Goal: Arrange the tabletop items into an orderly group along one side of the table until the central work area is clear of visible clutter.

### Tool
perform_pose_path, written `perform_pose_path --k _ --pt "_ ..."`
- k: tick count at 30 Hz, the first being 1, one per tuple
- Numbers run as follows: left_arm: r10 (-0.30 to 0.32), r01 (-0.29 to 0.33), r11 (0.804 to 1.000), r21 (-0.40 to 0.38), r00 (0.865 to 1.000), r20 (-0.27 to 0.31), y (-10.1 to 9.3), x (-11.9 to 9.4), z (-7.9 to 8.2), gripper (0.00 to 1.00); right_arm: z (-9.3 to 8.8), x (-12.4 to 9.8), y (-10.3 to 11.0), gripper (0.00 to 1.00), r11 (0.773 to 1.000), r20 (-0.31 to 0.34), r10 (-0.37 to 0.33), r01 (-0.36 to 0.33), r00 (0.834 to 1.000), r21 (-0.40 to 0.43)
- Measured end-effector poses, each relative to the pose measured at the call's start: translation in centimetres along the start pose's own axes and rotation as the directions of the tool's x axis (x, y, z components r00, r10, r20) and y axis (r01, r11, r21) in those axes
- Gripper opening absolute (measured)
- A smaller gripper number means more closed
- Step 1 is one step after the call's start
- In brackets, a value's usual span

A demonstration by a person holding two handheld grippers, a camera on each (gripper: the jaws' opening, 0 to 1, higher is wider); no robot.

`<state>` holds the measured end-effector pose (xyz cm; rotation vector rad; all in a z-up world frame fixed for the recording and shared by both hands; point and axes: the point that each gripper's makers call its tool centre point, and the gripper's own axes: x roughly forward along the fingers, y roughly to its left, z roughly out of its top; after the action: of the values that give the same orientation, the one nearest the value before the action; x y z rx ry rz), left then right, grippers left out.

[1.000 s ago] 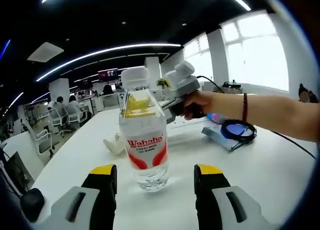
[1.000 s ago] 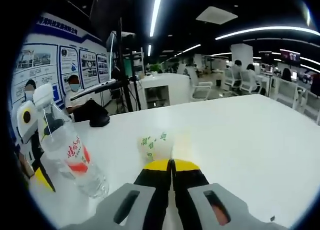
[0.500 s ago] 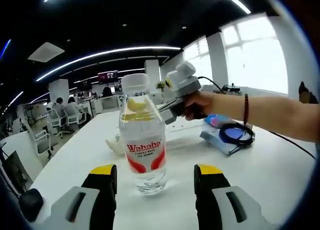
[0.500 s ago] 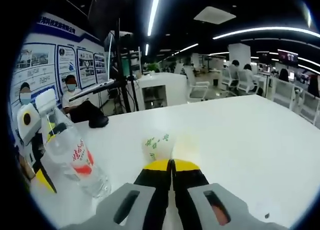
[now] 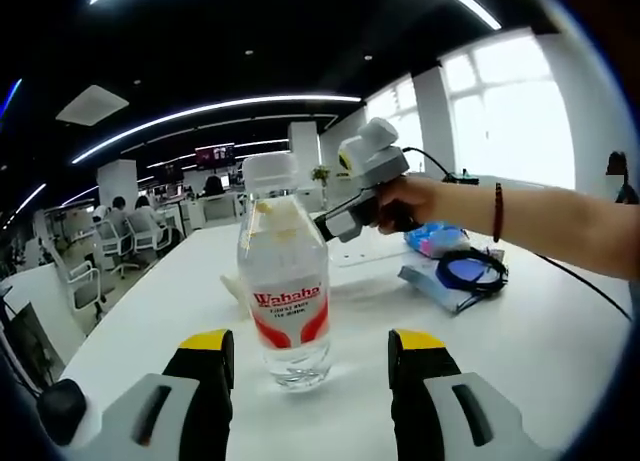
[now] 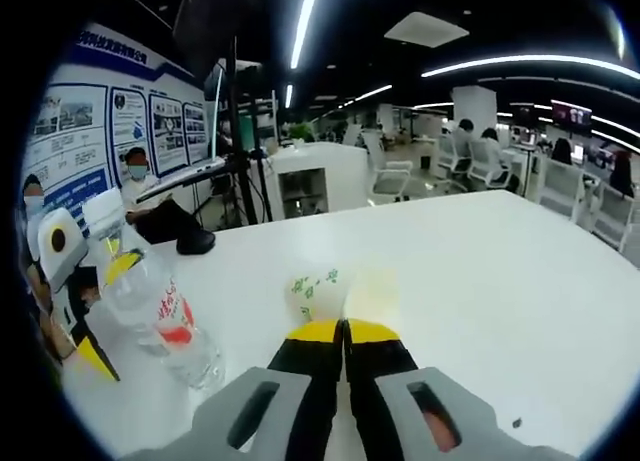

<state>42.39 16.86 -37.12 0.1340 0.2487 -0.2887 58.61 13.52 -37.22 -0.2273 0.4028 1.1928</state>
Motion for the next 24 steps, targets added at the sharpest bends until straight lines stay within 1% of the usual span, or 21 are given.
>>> perform_pose_path --k 7,12,14,23,24 --pt "-0.006 0.006 1.000 -0.002 1.000 0.001 -0.1 0.0 0.1 0.62 0.1 -1.3 -0.3 0.00 1.000 -0.008 -0.024 0.024 1.000 -0.012" --pt "-0.013 0.013 1.000 -0.009 1.000 -0.001 -0.3 0.0 0.0 0.62 -0.1 -2.0 0.0 0.00 0.999 -0.022 -0.035 0.034 0.999 -0.026" --pt "-0.016 0.016 1.000 -0.011 1.000 0.007 -0.5 -0.1 0.1 0.62 -0.2 -2.8 0.3 0.00 0.999 -0.028 -0.041 0.040 0.999 -0.035" --pt "-0.026 0.026 1.000 -0.014 1.000 0.013 -0.8 -0.3 0.1 0.63 0.0 -4.2 0.2 0.00 0.996 -0.054 -0.058 0.055 0.997 -0.070" --pt "-0.028 0.029 0.999 -0.020 0.999 0.020 -0.7 -0.5 0.3 0.64 0.0 -5.0 0.3 0.00 0.995 -0.065 -0.070 0.064 0.995 -0.082"
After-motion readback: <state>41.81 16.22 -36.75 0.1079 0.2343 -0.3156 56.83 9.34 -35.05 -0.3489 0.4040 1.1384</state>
